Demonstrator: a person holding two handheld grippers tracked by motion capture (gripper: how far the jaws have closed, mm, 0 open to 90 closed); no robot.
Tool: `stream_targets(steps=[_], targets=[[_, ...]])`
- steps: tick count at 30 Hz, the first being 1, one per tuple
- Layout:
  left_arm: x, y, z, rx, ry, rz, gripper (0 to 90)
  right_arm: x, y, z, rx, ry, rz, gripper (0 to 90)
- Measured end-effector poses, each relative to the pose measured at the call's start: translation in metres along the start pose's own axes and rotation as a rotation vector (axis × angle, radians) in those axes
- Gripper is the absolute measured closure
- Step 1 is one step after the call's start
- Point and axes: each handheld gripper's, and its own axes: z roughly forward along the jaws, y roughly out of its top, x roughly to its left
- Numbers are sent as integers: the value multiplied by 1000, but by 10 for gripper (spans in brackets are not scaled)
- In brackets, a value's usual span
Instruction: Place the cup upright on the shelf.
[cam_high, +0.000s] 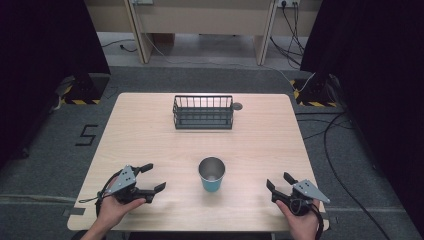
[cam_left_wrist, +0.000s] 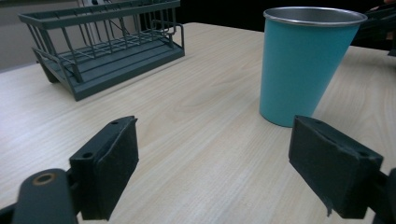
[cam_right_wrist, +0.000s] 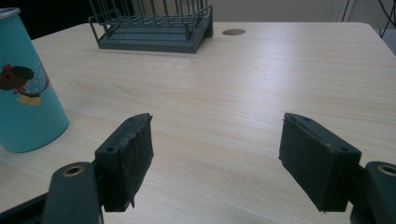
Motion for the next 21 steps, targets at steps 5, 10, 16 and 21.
stream_targets(steps=[5, 10, 16, 21], targets=[[-6, 1, 10, 3, -55, -4, 145, 0, 0, 1, 6, 5, 3, 249], [-15, 5, 21, 17, -101, 1, 145, -2, 1, 1, 11, 6, 17, 248], [-26, 11, 35, 22, -158, 26, 145, -2, 1, 1, 17, 10, 24, 249], [-32, 15, 45, 21, -195, 26, 145, -3, 1, 1, 13, 10, 36, 250]])
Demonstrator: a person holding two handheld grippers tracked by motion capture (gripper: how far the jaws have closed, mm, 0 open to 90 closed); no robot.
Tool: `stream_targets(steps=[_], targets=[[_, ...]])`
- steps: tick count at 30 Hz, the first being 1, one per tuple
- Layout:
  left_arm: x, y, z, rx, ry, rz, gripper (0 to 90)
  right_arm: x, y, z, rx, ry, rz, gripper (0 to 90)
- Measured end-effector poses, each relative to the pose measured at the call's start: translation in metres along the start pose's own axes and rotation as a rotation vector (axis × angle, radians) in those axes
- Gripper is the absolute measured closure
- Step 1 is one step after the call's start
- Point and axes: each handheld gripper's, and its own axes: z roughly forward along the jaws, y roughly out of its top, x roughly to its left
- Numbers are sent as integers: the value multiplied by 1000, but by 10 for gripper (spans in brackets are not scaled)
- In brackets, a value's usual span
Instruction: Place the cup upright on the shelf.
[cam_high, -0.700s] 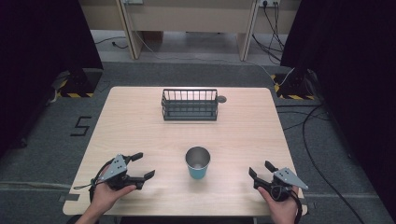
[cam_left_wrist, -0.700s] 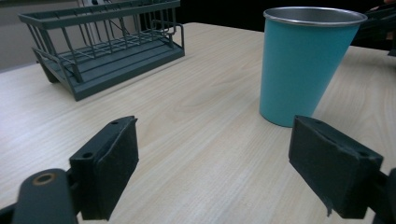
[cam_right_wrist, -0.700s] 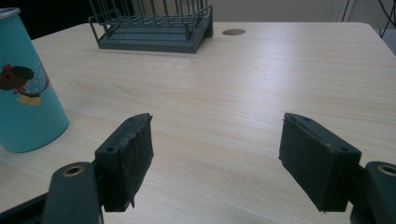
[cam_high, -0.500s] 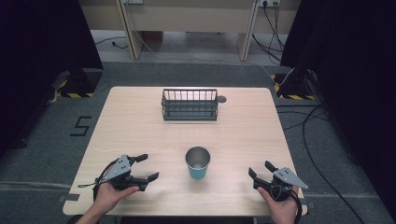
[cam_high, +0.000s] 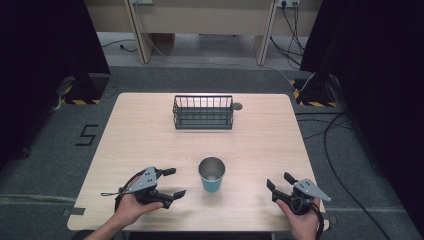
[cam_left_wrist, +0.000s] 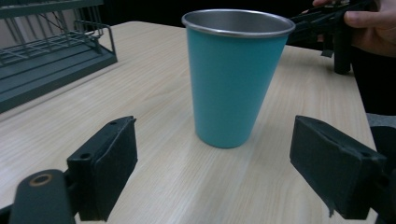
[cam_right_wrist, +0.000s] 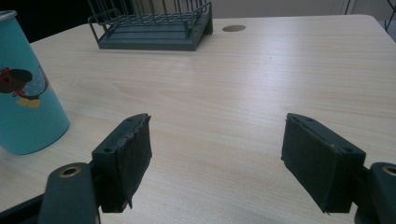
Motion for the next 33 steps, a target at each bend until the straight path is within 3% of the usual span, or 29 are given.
stream_targets(steps=[18, 33], targets=[[-1, 14, 39, -1, -41, 11, 145, -1, 0, 0, 2, 3, 0, 252], [-1, 19, 60, 11, -82, 23, 144, -1, 0, 0, 2, 6, 5, 251]])
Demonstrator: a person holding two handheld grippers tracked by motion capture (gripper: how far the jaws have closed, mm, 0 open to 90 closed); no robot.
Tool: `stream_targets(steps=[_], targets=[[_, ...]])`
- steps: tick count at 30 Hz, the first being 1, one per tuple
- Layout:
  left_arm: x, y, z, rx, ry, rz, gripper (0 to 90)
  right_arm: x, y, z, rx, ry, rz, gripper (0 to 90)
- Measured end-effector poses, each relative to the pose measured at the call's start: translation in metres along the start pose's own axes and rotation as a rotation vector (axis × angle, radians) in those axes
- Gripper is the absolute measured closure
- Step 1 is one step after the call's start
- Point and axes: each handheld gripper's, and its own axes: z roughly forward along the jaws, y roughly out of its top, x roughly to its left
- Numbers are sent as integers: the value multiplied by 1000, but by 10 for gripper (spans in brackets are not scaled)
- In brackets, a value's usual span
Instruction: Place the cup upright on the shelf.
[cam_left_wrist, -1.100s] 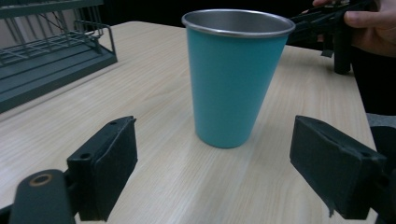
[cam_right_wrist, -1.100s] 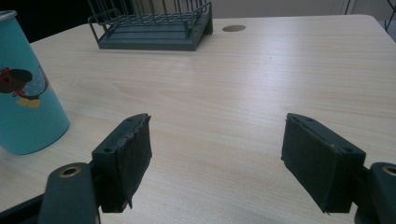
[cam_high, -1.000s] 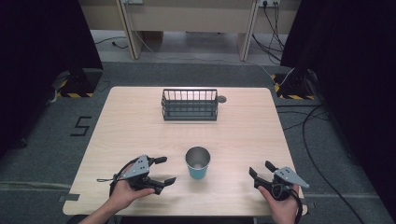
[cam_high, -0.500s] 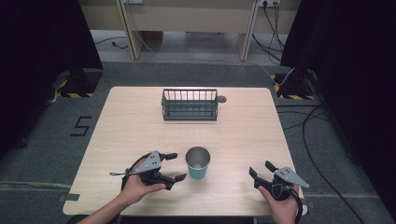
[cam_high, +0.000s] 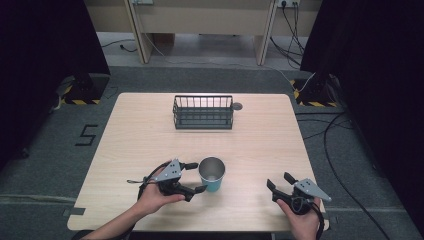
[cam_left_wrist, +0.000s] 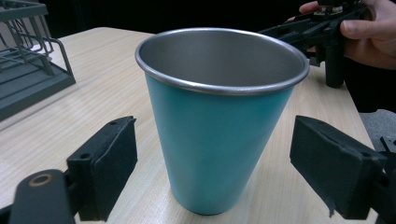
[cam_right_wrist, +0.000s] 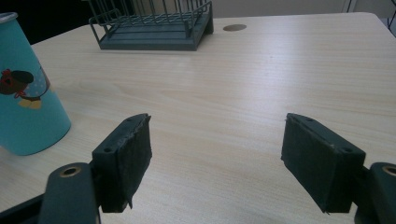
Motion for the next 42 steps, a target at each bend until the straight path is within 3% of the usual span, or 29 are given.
stream_targets(steps=[24, 42], targets=[[1, 4, 28, 24, -27, 11, 144, 0, 0, 0, 2, 0, -5, 250], [2, 4, 25, -13, -22, 5, 165, 0, 0, 0, 2, 7, -1, 252]])
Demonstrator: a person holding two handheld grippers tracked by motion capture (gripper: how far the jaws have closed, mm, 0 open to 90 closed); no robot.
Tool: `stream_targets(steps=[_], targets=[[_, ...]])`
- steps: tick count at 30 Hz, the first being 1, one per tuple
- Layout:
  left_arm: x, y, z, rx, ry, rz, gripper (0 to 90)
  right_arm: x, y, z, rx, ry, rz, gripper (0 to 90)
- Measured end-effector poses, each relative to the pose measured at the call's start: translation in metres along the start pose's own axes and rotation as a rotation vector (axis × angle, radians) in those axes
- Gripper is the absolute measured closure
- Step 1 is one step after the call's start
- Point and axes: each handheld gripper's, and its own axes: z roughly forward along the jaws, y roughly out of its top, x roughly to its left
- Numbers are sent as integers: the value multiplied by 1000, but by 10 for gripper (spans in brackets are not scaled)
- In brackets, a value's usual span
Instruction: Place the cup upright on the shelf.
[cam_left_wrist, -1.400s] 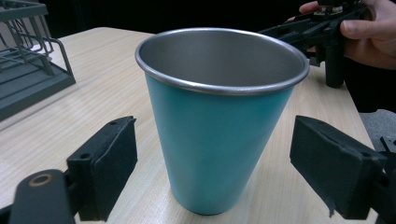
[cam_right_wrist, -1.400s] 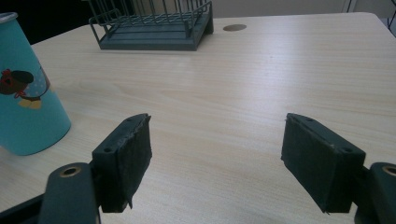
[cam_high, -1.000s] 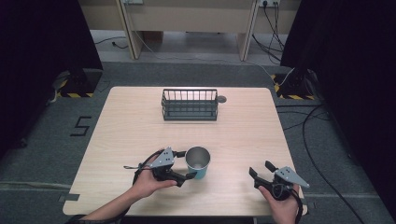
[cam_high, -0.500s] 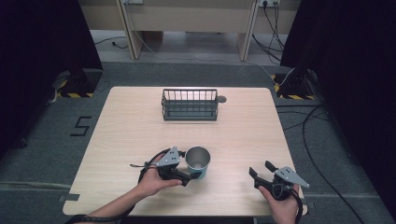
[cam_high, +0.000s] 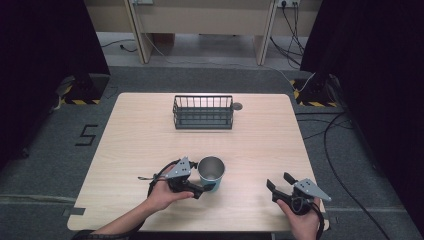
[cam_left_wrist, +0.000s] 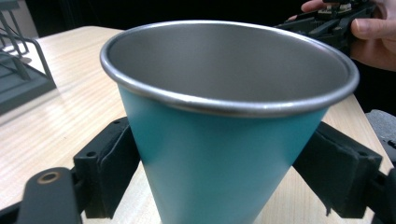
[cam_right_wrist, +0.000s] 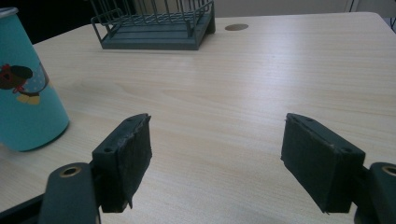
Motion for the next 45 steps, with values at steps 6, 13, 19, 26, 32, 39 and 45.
stream_targets(steps=[6, 13, 19, 26, 32, 39, 45], targets=[[4, 7, -6, -26, 26, 4, 165, 0, 0, 0, 0, 1, -1, 252], [10, 13, -13, -44, 62, 3, 165, 0, 0, 0, 0, 0, 0, 253], [16, 19, -20, -61, 94, 9, 165, 0, 0, 0, 2, 1, -2, 254], [23, 25, -26, -73, 115, 6, 165, 0, 0, 0, 0, 1, 5, 254], [28, 31, -32, -84, 137, 11, 165, -1, 0, 0, -3, -2, 1, 254], [31, 43, -34, -94, 150, 26, 165, 0, 0, 0, 0, -5, 8, 254], [37, 54, -35, -104, 170, 36, 165, -1, 0, 0, -1, -2, 11, 254]])
